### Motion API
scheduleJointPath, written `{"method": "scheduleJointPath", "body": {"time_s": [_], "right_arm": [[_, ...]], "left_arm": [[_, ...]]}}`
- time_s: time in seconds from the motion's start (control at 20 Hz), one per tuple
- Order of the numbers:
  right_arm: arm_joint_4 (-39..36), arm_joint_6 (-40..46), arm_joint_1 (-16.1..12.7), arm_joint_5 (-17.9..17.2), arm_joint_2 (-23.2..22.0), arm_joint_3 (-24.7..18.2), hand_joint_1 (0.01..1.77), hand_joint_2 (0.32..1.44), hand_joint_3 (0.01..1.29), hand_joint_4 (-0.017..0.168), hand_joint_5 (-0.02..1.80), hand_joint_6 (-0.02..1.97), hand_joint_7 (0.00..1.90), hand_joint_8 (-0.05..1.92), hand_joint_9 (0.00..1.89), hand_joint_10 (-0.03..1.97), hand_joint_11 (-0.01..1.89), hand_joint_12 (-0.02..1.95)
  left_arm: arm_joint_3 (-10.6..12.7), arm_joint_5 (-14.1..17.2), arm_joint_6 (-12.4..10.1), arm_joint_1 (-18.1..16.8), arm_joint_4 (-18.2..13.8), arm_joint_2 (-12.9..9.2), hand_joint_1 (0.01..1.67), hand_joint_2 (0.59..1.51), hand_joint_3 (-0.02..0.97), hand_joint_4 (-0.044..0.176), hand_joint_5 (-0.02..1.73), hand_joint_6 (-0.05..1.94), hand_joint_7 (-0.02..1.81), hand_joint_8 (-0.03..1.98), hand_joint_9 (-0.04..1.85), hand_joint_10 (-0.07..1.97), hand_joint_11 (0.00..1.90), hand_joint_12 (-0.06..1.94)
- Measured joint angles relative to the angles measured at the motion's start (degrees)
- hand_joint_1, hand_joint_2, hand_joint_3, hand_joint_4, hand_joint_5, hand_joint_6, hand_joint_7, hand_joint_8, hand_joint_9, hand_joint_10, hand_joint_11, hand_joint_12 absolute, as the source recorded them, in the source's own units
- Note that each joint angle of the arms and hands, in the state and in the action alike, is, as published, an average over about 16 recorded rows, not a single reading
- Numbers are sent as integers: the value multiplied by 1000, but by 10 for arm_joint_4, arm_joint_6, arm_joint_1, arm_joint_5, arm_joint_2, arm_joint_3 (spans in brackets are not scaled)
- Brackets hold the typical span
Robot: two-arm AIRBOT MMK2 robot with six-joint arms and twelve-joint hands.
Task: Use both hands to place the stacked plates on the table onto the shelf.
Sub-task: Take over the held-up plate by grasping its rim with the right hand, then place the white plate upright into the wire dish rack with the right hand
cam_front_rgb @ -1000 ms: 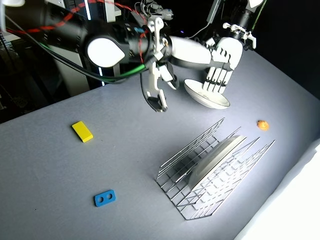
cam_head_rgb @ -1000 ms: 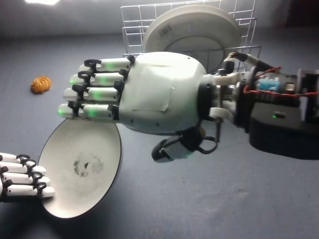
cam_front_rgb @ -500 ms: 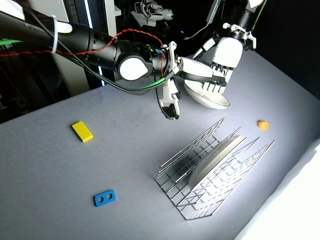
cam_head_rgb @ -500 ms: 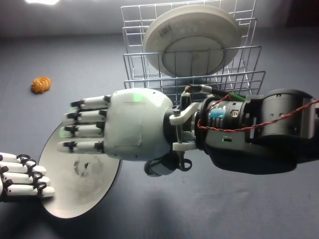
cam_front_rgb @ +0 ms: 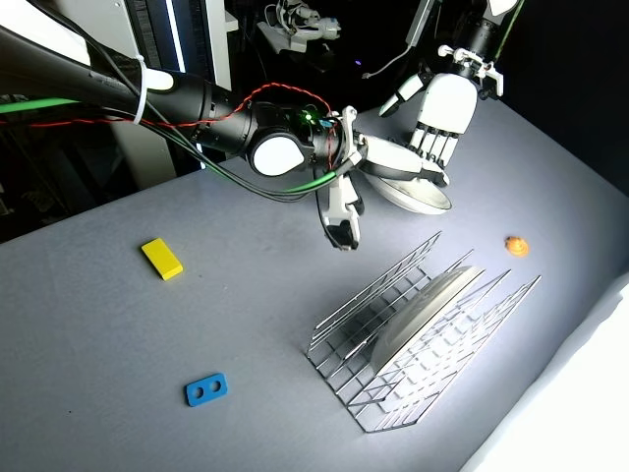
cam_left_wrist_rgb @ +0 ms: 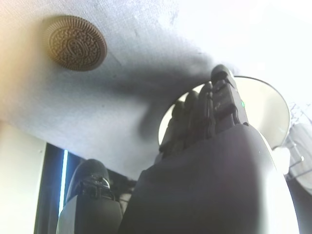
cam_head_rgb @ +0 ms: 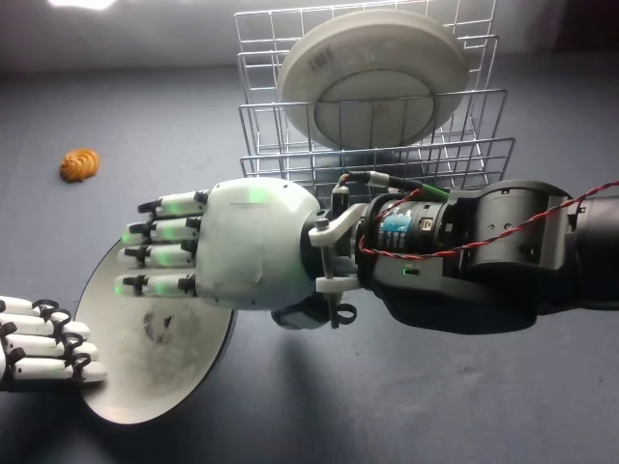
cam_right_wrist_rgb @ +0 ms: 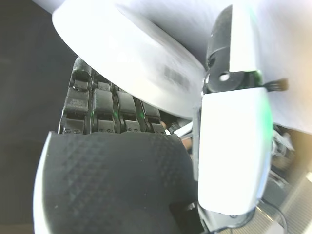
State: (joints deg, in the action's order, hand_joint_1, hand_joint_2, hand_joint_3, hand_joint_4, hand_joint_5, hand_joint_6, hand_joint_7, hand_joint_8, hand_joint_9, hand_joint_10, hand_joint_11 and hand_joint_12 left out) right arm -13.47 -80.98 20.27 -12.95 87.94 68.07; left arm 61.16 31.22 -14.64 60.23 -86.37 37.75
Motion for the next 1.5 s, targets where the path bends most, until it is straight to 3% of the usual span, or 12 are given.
{"method": "scheduleJointPath", "body": {"time_s": [0.25,0.5,0.75,1.05,1.5], "right_arm": [[4,-1,0,-12,15,17,1067,1017,9,-1,356,209,431,99,438,186,200,1008],[7,-1,0,-21,25,23,1040,1059,9,-6,557,528,710,418,784,305,468,1246],[8,-1,1,-31,30,23,1031,1068,9,-11,663,844,897,758,1021,416,739,1224],[9,-2,1,-35,29,18,1047,1040,9,-12,669,1077,931,1127,1058,601,857,1260],[23,-9,-4,-41,-2,-13,1106,1041,9,-10,714,1110,951,1176,972,862,831,1388]], "left_arm": [[1,-1,0,1,1,0,20,1075,14,-4,5,-18,-7,-12,-16,-39,21,17],[3,-2,0,-1,4,0,21,1073,14,-5,5,-19,-6,-13,-15,-31,18,11],[8,-4,0,-15,14,0,22,1077,15,-5,11,-12,0,-11,-12,-19,15,7],[22,-4,0,-39,44,-3,22,1086,15,-1,23,4,13,-5,-6,-5,14,7],[63,-3,1,-101,103,-7,23,1095,14,3,45,20,29,0,14,8,15,7]]}}
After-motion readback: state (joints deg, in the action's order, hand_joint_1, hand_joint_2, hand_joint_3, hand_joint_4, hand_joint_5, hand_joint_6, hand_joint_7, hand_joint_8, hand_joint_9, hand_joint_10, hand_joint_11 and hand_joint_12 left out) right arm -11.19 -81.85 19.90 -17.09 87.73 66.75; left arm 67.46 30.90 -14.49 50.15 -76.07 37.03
